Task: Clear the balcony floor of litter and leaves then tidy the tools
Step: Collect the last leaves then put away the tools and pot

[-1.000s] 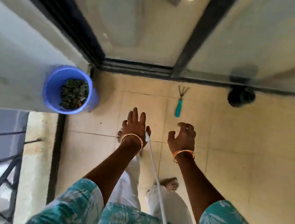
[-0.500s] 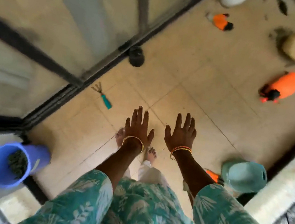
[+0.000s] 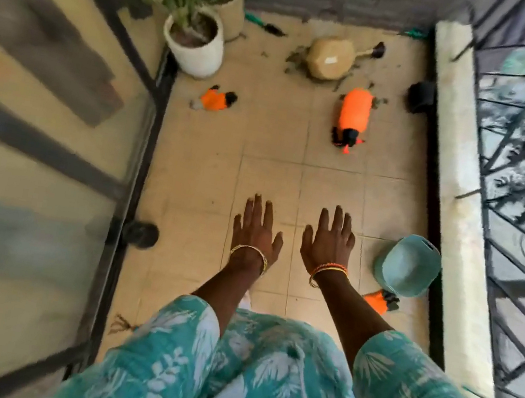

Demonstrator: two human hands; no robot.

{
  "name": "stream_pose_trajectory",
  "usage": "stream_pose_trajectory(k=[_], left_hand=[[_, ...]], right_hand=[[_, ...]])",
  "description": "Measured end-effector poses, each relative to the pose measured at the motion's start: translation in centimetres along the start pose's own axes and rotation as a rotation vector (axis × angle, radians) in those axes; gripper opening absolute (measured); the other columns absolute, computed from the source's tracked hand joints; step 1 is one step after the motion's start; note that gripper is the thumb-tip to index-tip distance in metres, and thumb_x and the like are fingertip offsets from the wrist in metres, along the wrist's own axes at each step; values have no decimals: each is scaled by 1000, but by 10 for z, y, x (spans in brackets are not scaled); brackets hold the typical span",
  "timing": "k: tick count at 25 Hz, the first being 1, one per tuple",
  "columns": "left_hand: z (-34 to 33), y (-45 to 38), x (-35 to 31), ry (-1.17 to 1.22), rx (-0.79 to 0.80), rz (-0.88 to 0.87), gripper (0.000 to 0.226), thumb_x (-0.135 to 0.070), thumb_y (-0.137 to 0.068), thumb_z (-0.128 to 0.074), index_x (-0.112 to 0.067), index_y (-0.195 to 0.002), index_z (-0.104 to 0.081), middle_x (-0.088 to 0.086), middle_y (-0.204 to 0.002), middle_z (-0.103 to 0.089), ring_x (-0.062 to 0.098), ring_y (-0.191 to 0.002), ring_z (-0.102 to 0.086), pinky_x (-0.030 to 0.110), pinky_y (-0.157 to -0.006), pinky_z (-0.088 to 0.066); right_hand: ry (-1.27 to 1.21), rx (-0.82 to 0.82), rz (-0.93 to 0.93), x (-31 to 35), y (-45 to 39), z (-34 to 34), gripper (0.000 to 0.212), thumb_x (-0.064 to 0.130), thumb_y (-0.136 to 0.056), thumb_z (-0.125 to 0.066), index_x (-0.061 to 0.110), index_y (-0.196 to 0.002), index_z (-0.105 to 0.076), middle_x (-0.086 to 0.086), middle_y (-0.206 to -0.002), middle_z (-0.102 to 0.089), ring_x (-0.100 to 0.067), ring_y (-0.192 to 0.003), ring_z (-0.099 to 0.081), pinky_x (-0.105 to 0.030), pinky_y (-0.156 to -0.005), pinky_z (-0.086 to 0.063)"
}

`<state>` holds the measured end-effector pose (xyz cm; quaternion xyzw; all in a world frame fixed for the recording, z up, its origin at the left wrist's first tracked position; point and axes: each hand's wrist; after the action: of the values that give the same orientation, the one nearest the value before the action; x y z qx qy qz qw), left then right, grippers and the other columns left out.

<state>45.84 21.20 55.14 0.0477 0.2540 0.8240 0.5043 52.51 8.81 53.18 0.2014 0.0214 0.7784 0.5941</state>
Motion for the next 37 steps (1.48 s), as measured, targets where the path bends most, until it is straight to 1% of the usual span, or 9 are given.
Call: stream_pose_trajectory(k=[5, 9, 14, 21, 24, 26, 29, 34, 37], left_hand=[[66, -83, -2, -125, -37, -178, 70, -40, -98, -33, -10, -152, -1, 13, -159, 12, 27, -147, 6, 44, -117, -12], [103, -150, -23, -181, -56, -242, 70, -40, -97, -34, -9, -152, -3, 14, -159, 10, 27, -147, 5, 44, -117, -12], [154, -261, -68, -190, -59, -299, 70, -38, -97, -37, -9, -152, -4, 14, -159, 8, 28, -147, 4, 44, -117, -12], [234, -408, -107, -168, -71, -204, 69, -36, -96, -41, -13, -152, -7, 13, -159, 6, 28, -147, -2, 43, -115, -19], [258, -452, -106, -140, -46, -161, 68, -35, -97, -42, -14, -152, -9, 13, -159, 9, 28, -145, -14, 40, -110, -28], [272, -494, -104, -144, -43, -166, 66, -35, -97, -42, -13, -152, -11, 14, -158, 11, 27, -142, -21, 37, -106, -33], [291, -553, -103, -192, -29, -212, 65, -35, -96, -42, -13, -151, -14, 15, -158, 6, 27, -141, -22, 37, -105, -34], [299, -656, -115, -269, 130, -359, 63, -32, -96, -43, -13, -150, -16, 14, -158, -2, 28, -142, -18, 39, -105, -34], [277, -710, -129, -265, 236, -371, 61, -33, -96, -41, -14, -149, -18, 11, -158, -8, 26, -141, -20, 38, -105, -34]], right_hand=[[-139, -159, -170, 14, -71, 36, 52, 31, -94, -42, 9, -141, -35, -18, -153, -20, -35, -142, -13, -50, -110, -20], [-207, -259, -247, 14, -135, 57, 54, 33, -90, -36, 5, -136, -43, -22, -149, -29, -40, -139, -22, -52, -106, -26], [-271, -318, -289, 7, -250, 88, 46, 21, -92, -50, 3, -134, -45, -23, -147, -31, -41, -137, -24, -54, -105, -27], [-193, -186, -265, 2, -410, 143, 49, 27, -93, -48, 6, -136, -41, -21, -148, -28, -38, -137, -23, -51, -106, -27], [-188, -134, -297, 2, -463, 157, 50, 25, -92, -49, 6, -137, -38, -20, -149, -27, -37, -136, -23, -50, -106, -29], [-201, -124, -333, 2, -504, 162, 51, 24, -91, -50, 7, -138, -37, -20, -149, -26, -37, -136, -23, -50, -105, -30], [-196, -101, -374, 7, -560, 167, 55, 22, -88, -54, 7, -138, -36, -20, -150, -24, -37, -136, -23, -50, -105, -30], [-222, -24, -518, 17, -637, 152, 62, 23, -82, -63, 6, -136, -37, -21, -149, -24, -40, -132, -28, -49, -101, -36], [-296, 57, -645, 4, -674, 115, 59, 24, -80, -65, 6, -131, -41, -21, -144, -30, -40, -125, -35, -48, -95, -42]])
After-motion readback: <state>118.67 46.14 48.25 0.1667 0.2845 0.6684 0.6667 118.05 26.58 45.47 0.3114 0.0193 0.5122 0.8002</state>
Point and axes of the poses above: each hand's wrist, its own y-axis away from the middle knuckle, its own z-axis out of the back of the hand, x = y × z
